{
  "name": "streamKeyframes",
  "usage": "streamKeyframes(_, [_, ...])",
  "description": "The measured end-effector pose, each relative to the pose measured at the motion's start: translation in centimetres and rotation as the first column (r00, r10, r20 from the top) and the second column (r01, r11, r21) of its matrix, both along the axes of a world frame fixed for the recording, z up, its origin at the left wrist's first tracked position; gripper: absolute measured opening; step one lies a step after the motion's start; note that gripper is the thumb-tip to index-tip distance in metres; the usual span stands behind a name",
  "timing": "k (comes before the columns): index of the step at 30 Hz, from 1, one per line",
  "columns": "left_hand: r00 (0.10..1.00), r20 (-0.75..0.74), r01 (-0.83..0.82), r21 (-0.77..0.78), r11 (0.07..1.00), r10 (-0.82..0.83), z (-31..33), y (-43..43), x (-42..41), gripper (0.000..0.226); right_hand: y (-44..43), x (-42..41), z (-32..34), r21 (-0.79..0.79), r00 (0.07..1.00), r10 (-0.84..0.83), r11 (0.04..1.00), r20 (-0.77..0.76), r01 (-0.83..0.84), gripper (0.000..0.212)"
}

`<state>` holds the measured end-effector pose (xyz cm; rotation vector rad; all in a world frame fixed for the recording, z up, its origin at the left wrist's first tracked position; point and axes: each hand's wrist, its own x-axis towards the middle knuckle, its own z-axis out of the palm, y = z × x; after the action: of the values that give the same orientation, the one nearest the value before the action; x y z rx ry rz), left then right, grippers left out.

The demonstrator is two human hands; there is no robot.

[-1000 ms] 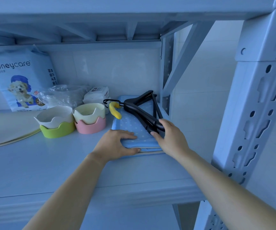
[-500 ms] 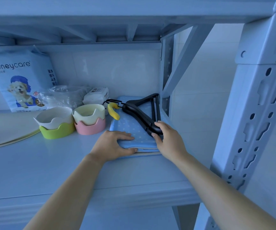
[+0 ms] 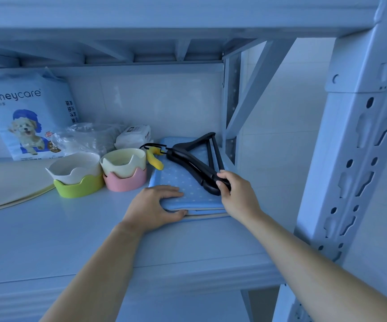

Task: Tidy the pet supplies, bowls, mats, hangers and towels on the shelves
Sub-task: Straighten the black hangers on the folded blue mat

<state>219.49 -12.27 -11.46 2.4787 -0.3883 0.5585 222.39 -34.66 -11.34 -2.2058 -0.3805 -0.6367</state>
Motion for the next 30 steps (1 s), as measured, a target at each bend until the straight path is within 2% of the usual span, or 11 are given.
streamKeyframes(8, [0.996, -0.017, 0.087, 0.038, 0.995, -0.086, 0.6, 0.1, 0.1, 0.049, -0.1, -0.2, 0.2, -0.015, 0.999, 0.035, 0.999, -0.011, -0.035, 0.028])
streamKeyframes(12, [1.000, 0.026, 0.011, 0.170, 0.985, -0.016, 2.2, -1.6, 1.9, 0.031, 0.8, 0.1, 0.7, -0.023, 0.999, 0.049, 0.998, -0.022, -0.050, 0.028])
streamKeyframes(13, [1.000, 0.026, -0.005, 0.181, 0.983, 0.001, 2.7, -2.1, 2.6, 0.033, 1.1, 0.0, 0.6, -0.003, 0.999, 0.052, 0.999, -0.012, -0.052, 0.029])
streamKeyframes(15, [1.000, -0.015, 0.016, 0.163, 0.986, -0.014, 3.5, -2.7, 4.1, 0.049, 1.4, -0.2, 0.2, 0.020, 0.998, 0.059, 0.998, 0.014, -0.059, 0.038])
streamKeyframes(17, [0.995, -0.076, 0.078, 0.176, 0.981, -0.065, 4.2, -3.2, 5.3, 0.064, 1.5, -0.1, -0.3, 0.023, 0.999, 0.042, 0.999, 0.034, -0.043, 0.046])
streamKeyframes(19, [0.983, -0.117, 0.159, 0.182, 0.970, -0.139, 4.1, -3.7, 6.1, 0.069, 1.4, 0.3, -0.5, 0.029, 0.999, 0.019, 0.999, 0.051, -0.021, 0.044])
streamKeyframes(23, [0.975, -0.096, 0.210, 0.134, 0.969, -0.198, 2.6, -4.6, 7.1, 0.053, 1.0, 1.2, -0.6, 0.033, 0.999, 0.004, 0.999, 0.054, -0.005, 0.040])
streamKeyframes(30, [0.992, 0.008, 0.125, 0.160, 0.979, -0.128, 2.1, -5.2, 7.6, 0.042, 0.7, 1.9, -0.6, 0.052, 1.000, 0.003, 0.999, 0.017, -0.003, 0.035])
